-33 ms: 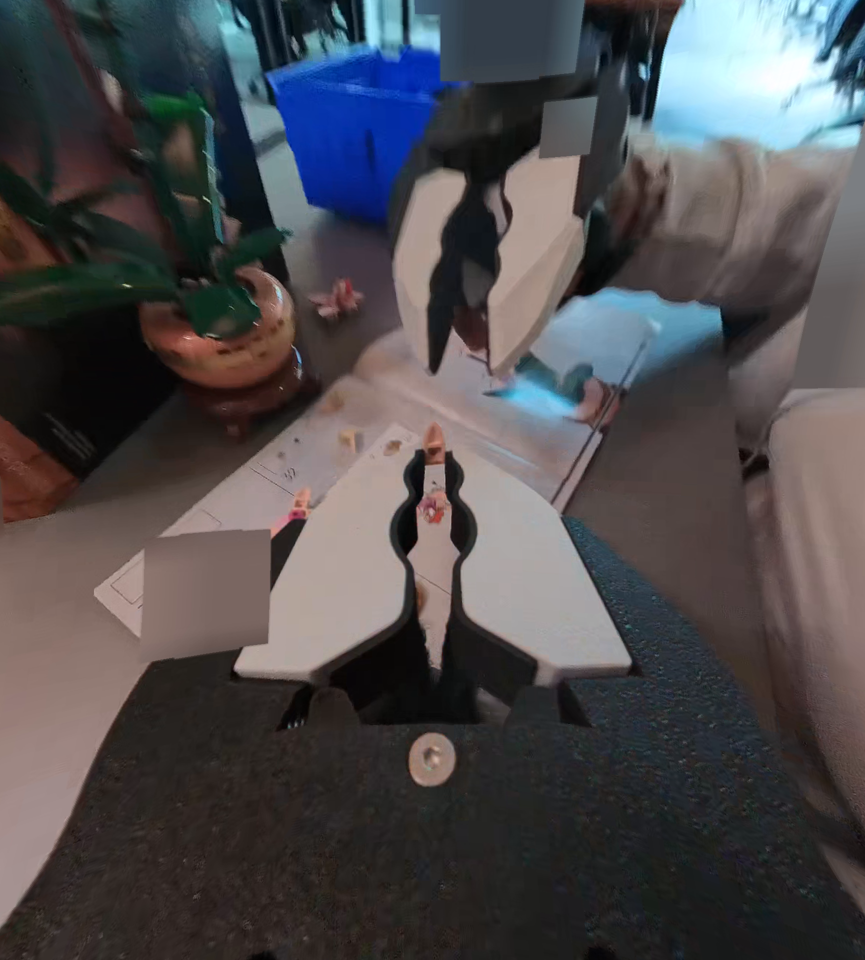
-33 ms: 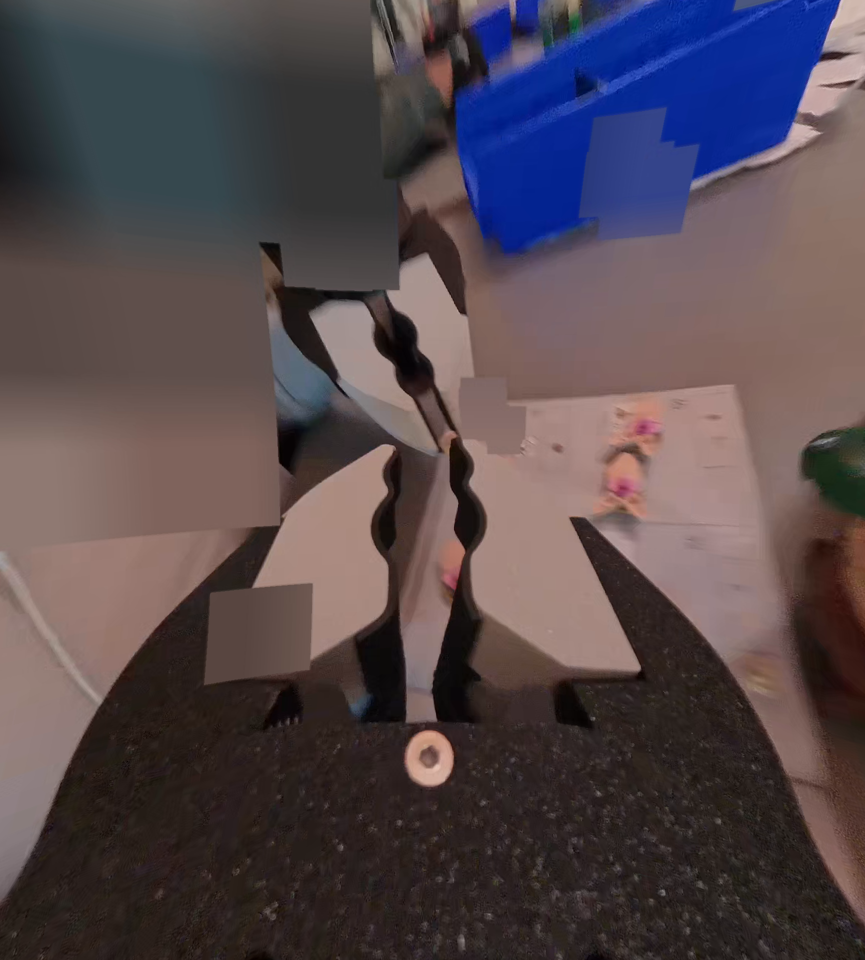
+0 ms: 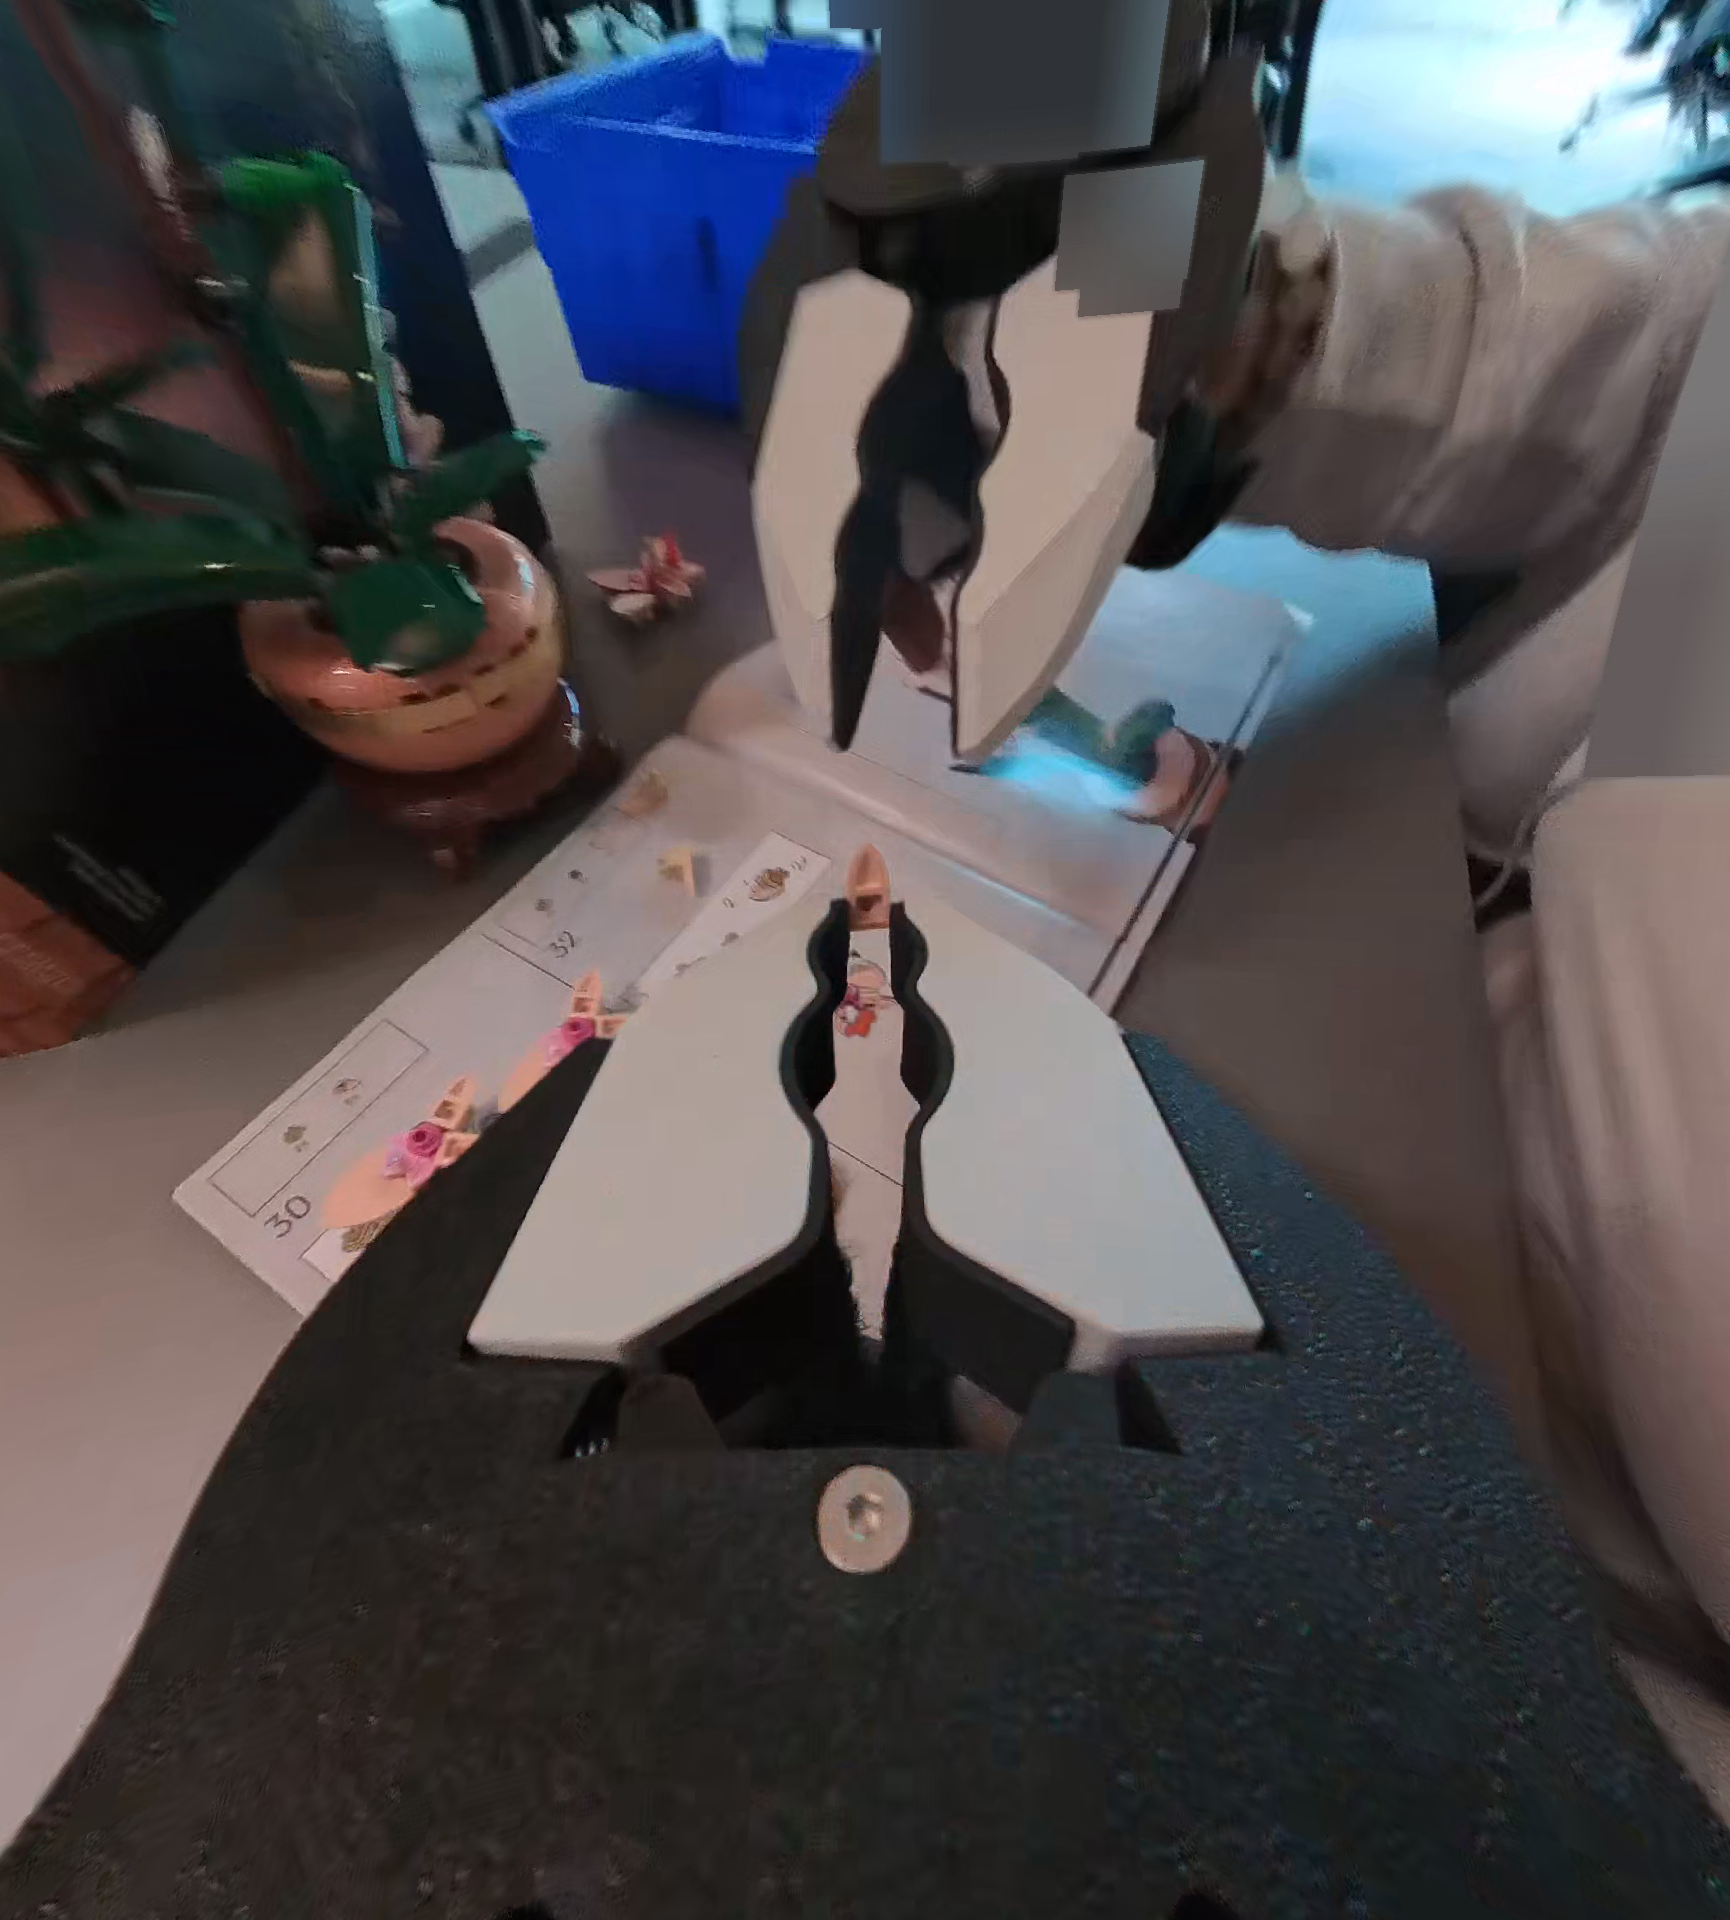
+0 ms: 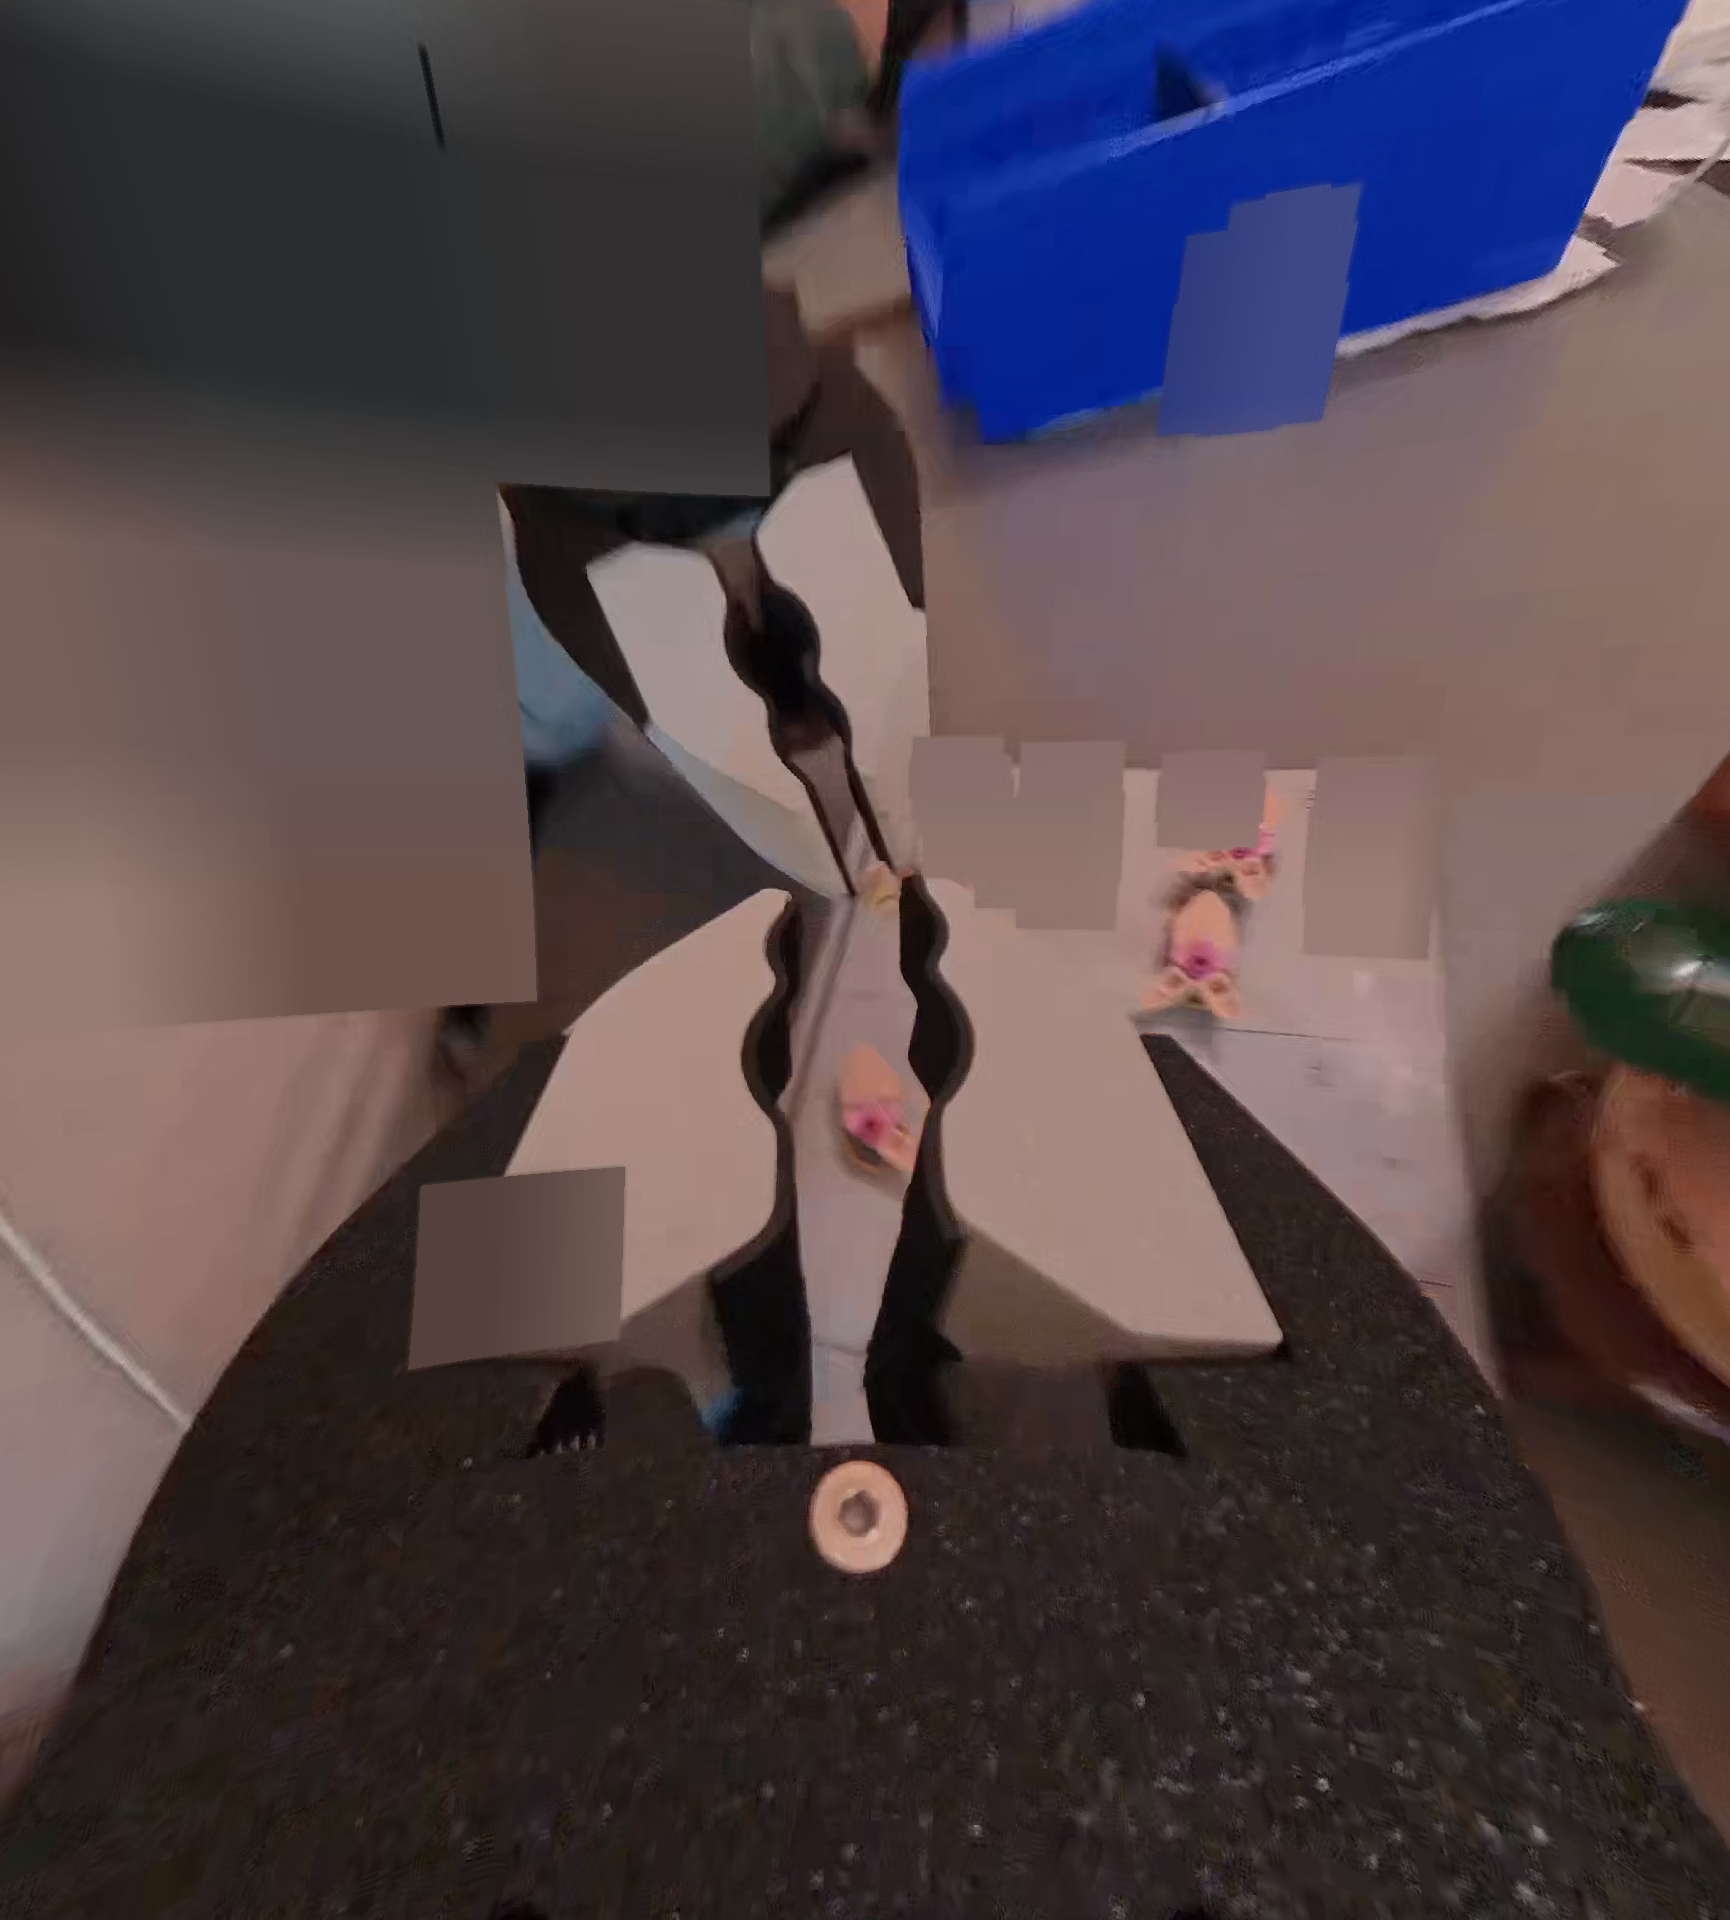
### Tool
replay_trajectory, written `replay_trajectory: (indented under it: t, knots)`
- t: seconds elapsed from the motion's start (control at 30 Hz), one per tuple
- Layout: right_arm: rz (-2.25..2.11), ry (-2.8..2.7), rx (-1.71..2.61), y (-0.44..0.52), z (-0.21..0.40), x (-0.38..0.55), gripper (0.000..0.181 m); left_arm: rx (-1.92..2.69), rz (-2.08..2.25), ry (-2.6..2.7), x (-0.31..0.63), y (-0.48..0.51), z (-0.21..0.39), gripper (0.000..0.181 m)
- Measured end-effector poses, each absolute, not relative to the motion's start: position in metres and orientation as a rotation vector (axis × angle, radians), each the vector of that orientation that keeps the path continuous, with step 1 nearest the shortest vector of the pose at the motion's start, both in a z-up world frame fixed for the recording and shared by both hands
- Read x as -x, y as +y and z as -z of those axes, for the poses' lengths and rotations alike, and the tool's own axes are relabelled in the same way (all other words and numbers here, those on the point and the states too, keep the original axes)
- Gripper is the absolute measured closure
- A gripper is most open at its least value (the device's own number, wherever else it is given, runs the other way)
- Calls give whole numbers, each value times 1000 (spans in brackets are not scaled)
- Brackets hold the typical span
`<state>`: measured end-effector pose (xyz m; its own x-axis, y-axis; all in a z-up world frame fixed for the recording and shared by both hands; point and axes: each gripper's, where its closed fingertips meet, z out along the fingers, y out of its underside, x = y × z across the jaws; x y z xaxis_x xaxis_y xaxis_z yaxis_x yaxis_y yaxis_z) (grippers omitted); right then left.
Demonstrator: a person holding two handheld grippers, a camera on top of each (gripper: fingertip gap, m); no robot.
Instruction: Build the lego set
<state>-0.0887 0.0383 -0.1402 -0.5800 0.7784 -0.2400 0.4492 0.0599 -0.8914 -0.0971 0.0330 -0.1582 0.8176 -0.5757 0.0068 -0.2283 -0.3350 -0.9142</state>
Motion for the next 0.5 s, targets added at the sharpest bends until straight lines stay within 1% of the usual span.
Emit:
replay_trajectory:
  t: [0.17, 0.37, 0.5]
  knots:
    - [-1212, -2326, 1104, 32, 159, 83, 165, 1978, 368, 763, 84, 29, 167, 174]
    - [-1152, -2378, 1042, 26, 169, 83, 173, 1994, 389, 797, 78, 27, 168, 174]
    - [-1161, -2366, 1043, 25, 171, 83, 174, 2010, 398, 804, 78, 27, 171, 174]
